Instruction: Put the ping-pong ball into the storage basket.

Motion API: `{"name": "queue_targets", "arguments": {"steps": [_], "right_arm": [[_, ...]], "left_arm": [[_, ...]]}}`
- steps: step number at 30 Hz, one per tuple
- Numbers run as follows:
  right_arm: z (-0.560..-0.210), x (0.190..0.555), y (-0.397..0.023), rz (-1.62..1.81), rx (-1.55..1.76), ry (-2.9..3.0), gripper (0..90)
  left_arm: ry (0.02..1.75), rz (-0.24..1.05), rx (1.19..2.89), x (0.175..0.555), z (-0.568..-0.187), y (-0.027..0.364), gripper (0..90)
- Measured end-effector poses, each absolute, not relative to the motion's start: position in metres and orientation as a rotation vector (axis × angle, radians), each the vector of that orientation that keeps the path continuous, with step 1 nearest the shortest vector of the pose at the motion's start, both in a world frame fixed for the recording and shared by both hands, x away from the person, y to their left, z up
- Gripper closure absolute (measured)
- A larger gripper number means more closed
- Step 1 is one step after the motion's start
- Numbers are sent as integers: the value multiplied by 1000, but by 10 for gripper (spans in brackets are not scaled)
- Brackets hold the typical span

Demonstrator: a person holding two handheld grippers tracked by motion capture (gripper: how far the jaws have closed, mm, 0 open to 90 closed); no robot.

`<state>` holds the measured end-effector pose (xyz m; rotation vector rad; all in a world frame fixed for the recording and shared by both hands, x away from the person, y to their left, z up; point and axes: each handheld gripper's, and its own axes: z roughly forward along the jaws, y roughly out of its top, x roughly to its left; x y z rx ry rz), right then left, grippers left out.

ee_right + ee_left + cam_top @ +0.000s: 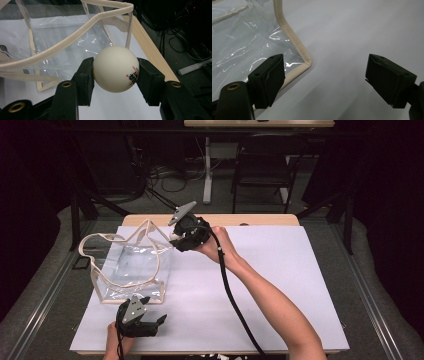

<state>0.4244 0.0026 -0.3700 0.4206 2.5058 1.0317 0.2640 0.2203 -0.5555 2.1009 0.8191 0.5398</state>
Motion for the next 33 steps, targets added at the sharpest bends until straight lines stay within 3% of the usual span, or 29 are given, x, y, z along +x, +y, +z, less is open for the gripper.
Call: {"name": "queue_targets", "arguments": {"steps": [33], "right_arm": [[-360, 417, 25, 1039, 355, 2509, 509]], "left_arm": [[821, 538, 2101, 264, -555, 221, 164]]}}
